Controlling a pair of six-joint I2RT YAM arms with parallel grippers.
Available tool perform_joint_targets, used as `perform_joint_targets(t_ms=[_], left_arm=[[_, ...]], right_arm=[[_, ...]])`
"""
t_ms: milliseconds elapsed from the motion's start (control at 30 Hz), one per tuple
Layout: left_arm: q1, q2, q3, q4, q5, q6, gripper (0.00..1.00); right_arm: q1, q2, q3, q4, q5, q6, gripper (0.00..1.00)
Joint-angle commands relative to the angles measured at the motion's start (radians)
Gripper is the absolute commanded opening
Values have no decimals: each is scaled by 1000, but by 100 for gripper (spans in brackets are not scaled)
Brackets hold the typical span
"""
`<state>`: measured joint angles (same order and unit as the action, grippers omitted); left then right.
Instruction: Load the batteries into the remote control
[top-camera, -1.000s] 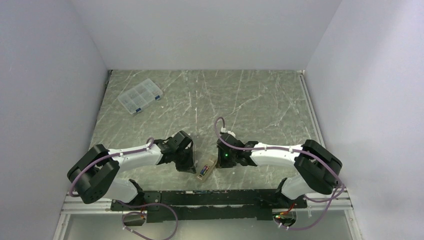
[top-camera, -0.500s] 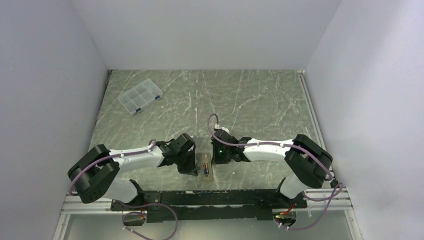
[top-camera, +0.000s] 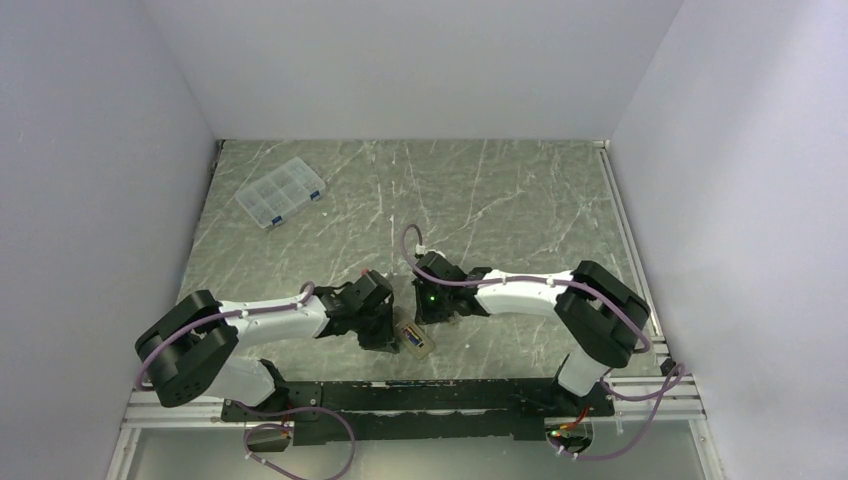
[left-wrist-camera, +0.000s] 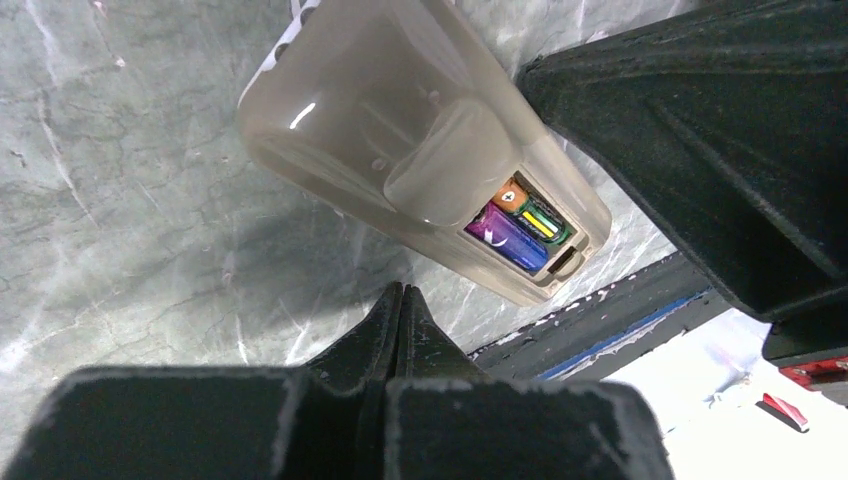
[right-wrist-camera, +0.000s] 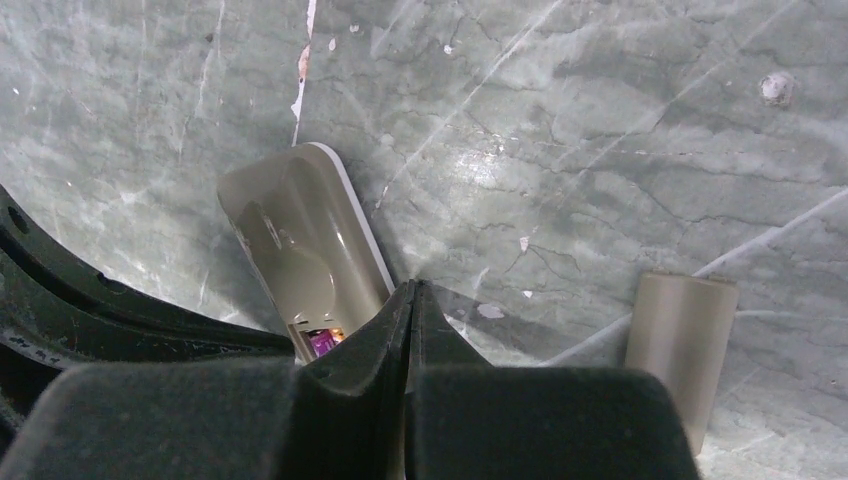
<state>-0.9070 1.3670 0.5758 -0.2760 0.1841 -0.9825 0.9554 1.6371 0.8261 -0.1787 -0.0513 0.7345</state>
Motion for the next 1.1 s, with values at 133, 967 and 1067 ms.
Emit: perform_joint_targets(t_ms=[133, 967, 1067], left_arm=[[-25, -8, -8, 51, -45, -41, 0], [-56, -163, 106, -210, -159, -22, 11], [-57, -196, 132, -276, -182, -11, 19]], right_arm=[[-5, -29, 54, -106, 30, -80, 0], [-38, -358, 90, -479, 244, -233, 33], [-39, -347, 83, -484, 242, -234, 45]])
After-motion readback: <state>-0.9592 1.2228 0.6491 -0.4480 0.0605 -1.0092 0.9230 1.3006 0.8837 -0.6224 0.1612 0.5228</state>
